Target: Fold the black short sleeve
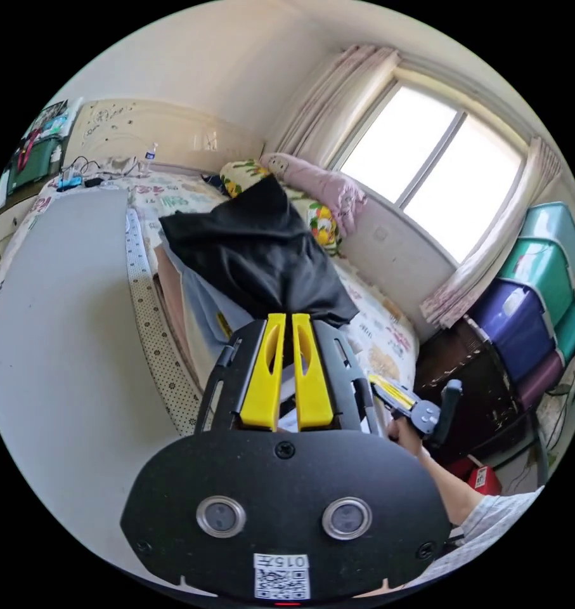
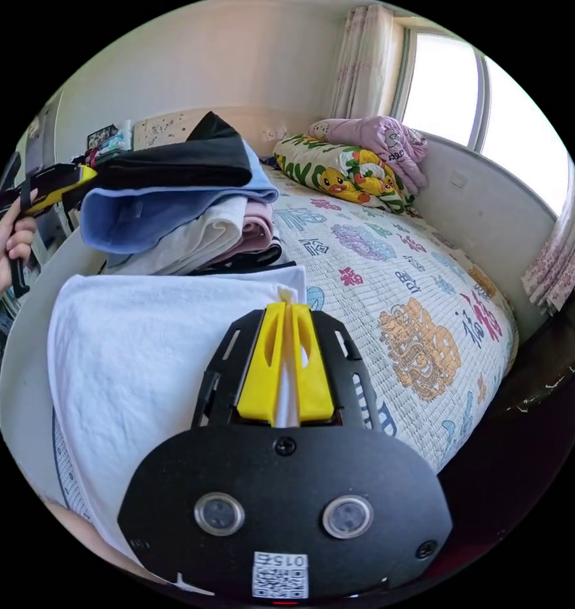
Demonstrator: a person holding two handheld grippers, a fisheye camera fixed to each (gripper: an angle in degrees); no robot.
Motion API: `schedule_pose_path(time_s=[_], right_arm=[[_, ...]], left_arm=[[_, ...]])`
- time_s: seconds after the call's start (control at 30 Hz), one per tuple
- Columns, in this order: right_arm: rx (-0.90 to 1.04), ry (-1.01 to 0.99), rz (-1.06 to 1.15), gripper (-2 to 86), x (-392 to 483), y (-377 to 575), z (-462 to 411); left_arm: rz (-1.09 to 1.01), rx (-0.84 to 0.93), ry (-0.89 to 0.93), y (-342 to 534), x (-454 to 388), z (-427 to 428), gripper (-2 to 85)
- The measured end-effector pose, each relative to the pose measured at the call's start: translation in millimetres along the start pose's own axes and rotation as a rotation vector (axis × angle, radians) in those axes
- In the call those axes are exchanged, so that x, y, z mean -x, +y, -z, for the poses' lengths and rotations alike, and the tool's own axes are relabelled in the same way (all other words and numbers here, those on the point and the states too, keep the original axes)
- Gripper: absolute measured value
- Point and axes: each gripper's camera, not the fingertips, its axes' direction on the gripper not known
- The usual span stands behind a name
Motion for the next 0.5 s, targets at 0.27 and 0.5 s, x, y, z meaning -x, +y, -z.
schedule_pose_path(time_s=[0.27,0.5], right_arm=[[-0.259,-0.317,-0.082,8.8,-9.0,-37.4,103.3],[-0.273,-0.486,0.167,16.1,145.0,-106.8,159.1]], left_arm=[[-0.085,-0.2,0.159,-10.8,-16.3,185.9,-0.3],[-0.09,-0.451,0.399,46.0,-4.7,350.2,-0.4]])
